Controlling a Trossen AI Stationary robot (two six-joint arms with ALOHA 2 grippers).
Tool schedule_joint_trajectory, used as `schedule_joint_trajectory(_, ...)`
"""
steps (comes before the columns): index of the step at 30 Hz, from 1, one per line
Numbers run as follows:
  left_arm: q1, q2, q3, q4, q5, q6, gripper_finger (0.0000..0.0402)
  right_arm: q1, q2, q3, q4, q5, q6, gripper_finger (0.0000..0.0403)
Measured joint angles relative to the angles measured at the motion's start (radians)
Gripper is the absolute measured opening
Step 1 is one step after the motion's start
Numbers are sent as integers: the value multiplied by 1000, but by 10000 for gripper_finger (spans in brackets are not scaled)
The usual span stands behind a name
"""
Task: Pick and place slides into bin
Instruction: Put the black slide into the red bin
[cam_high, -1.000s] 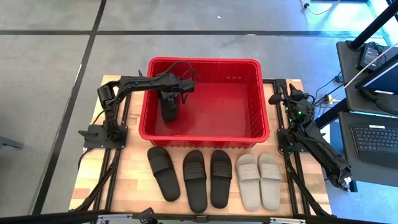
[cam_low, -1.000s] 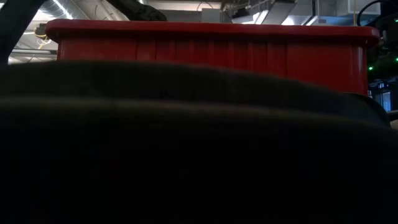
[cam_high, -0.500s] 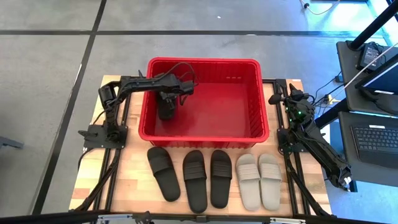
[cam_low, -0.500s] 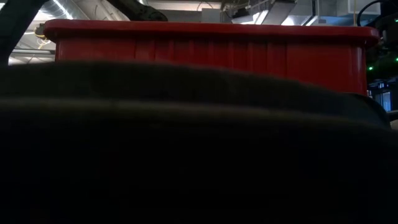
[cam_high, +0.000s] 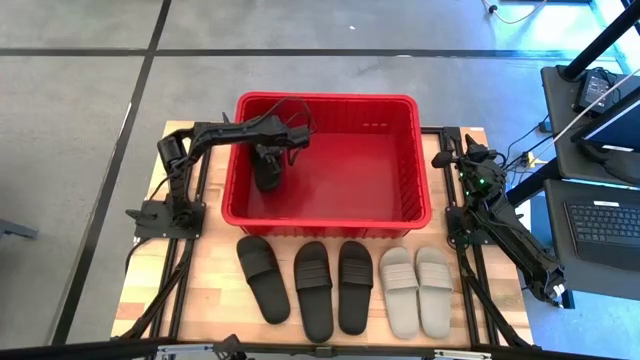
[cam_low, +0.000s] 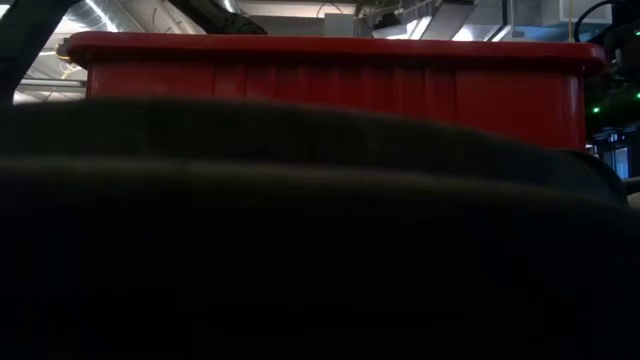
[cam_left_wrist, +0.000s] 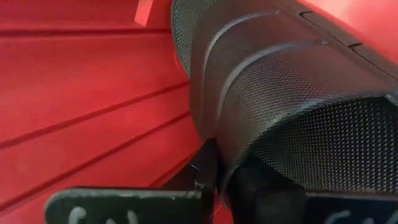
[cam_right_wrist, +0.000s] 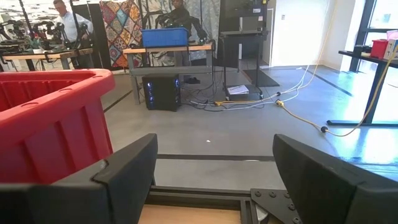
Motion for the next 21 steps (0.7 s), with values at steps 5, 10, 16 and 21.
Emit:
schedule_joint_trajectory(5,1,0,0,-6,16,-20,45,0,0,0,0,0,0,320)
schedule_joint_trajectory(10,-8,0,0,-4,17,-20,59,0,0,0,0,0,0,320)
schedule_joint_trajectory(16,-15,0,0,0,22,3,62,0,0,0,0,0,0,320)
schedule_joint_trajectory(21,-12,0,0,0,28,-39,86,0,0,0,0,0,0,320)
